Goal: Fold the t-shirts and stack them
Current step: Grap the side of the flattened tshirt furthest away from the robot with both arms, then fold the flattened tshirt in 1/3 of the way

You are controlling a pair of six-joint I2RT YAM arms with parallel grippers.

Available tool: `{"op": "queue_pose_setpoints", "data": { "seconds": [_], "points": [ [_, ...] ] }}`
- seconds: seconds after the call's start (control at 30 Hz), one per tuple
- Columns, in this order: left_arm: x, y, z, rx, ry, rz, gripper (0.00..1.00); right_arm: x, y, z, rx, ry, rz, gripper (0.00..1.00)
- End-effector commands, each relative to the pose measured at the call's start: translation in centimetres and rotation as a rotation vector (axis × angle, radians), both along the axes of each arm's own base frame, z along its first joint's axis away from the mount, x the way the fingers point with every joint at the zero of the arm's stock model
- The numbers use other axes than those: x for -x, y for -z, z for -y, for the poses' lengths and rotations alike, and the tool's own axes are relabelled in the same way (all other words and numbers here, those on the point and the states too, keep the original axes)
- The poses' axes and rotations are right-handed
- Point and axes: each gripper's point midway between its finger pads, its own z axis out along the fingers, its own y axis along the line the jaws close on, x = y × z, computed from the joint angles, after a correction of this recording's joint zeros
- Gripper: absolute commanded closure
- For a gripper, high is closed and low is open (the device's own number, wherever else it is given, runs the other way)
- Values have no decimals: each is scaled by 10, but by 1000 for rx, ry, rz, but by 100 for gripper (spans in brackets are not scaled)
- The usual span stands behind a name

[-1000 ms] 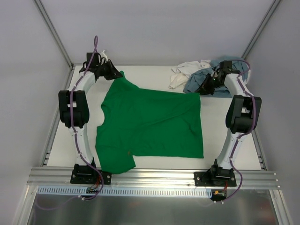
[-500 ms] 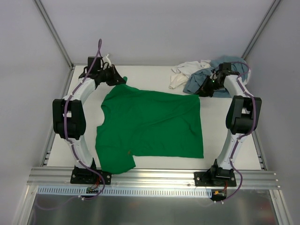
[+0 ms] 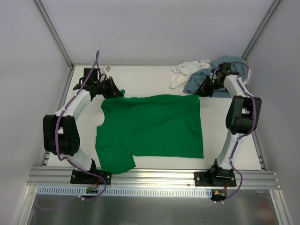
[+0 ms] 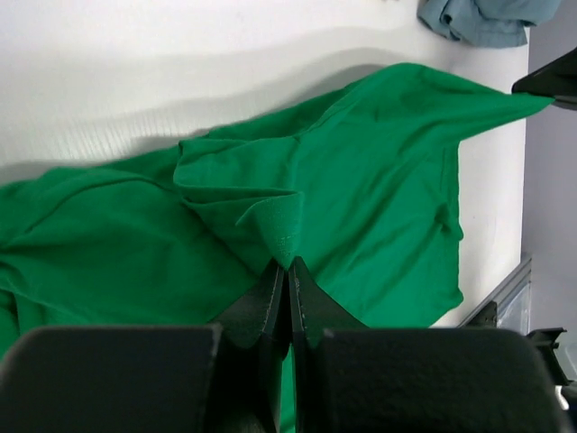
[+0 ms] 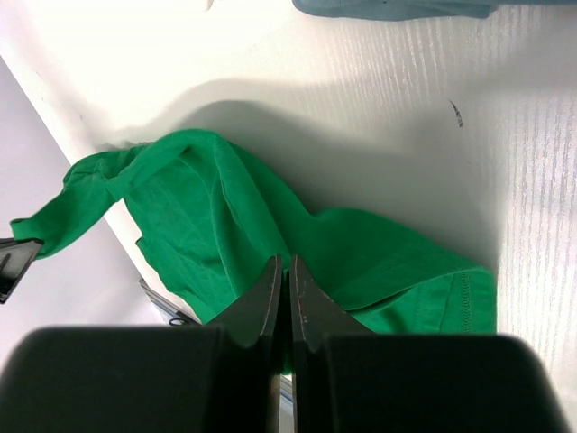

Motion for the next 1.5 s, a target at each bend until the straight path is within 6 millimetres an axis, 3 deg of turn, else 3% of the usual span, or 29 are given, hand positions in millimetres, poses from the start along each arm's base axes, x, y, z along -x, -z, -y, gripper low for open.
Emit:
{"op": "queue_pose_setpoints", "data": {
  "seconds": [0.0, 0.33, 0.63, 0.73, 0.77, 0.87, 0.9, 1.1, 1.2, 1.4, 1.47],
  "points": [
    [19, -4, 1, -32, 22, 13, 99, 4, -28, -6, -18, -22, 52, 99],
    [71, 11, -7, -77, 10, -45, 99, 10, -27, -6, -13, -28, 43, 99],
    [118, 47, -19, -127, -28, -144, 98, 14, -28, -6, -15, -30, 37, 99],
    [126, 64, -21, -138, -32, -211, 93, 16, -27, -7, -17, -30, 32, 100],
    [129, 73, -22, -145, -29, -248, 77, 17, -28, -7, -17, -30, 34, 99],
    [129, 84, -24, -165, -42, -311, 14, 19, -28, -6, -13, -31, 31, 99],
    [128, 84, -24, -167, -44, -307, 1, 19, -29, -6, -12, -32, 33, 99],
    [107, 66, -32, -208, -109, -186, 1, 23, -28, -6, -7, -37, 31, 99],
    [101, 71, -33, -219, -120, -186, 1, 23, -28, -6, -11, -36, 31, 99],
    [69, 63, -25, -201, -135, -110, 1, 23, -28, -8, -12, -41, 30, 100],
    [61, 73, -18, -188, -114, -127, 1, 23, -27, -7, -14, -38, 27, 100]
  ]
}}
